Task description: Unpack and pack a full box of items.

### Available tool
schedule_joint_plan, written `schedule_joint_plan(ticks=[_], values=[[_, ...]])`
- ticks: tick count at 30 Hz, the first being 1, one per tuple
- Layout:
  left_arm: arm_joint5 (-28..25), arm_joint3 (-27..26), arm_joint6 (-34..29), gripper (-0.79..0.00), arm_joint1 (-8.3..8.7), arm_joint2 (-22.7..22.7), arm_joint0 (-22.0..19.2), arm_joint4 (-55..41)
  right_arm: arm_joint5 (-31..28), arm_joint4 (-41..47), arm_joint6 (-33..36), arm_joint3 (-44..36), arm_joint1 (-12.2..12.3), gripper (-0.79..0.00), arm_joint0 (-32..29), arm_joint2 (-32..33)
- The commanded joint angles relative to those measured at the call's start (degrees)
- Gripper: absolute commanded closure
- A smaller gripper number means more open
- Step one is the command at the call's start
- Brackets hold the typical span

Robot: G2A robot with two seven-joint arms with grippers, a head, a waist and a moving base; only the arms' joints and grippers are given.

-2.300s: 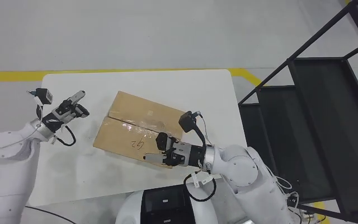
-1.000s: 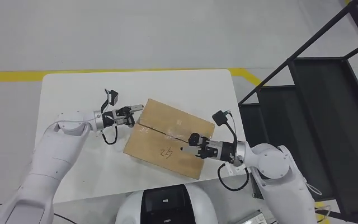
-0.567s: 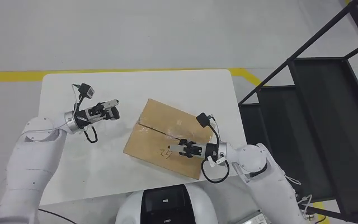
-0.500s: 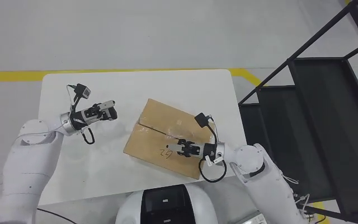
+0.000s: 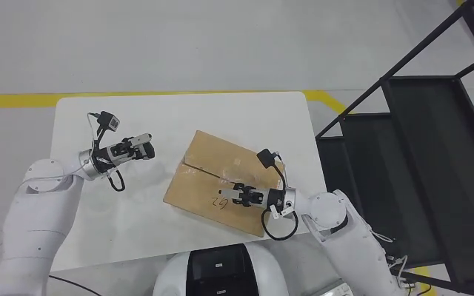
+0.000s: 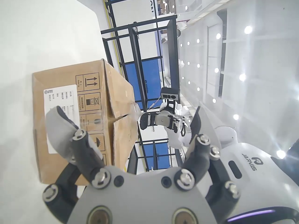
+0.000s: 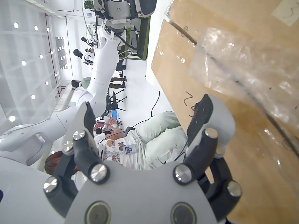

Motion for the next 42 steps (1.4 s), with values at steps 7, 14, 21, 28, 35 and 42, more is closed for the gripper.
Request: schedule_joint_plan(ticks=[7, 14, 21, 28, 35, 42], values=[[0.0, 0.0, 0.0, -0.785, 0.0, 0.0, 0.0, 0.0, 1.5, 6.1, -0.3, 2.9, -0.1, -0.785, 1.4, -2.1], [0.0, 0.0, 0.0, -0.785, 0.0, 0.0, 0.0, 0.0, 5.4, 7.8, -6.6, 6.2, -0.6, -0.785, 4.0, -3.6], [0.0, 0.0, 0.0, -0.785, 0.0, 0.0, 0.0, 0.0, 4.9, 6.9, -10.7, 7.0, -0.6, -0.785, 5.0, -4.2], [0.0, 0.0, 0.0, -0.785, 0.0, 0.0, 0.0, 0.0, 6.1, 2.3, -16.1, 5.7, -1.0, -0.785, 6.8, -7.2], [0.0, 0.0, 0.0, -0.785, 0.0, 0.0, 0.0, 0.0, 7.2, -0.3, -18.3, 6.1, -1.7, -0.785, 9.7, -12.0], [0.0, 0.0, 0.0, -0.785, 0.0, 0.0, 0.0, 0.0, 8.5, -1.6, -20.2, 7.9, -2.7, -0.785, 12.9, -16.3]])
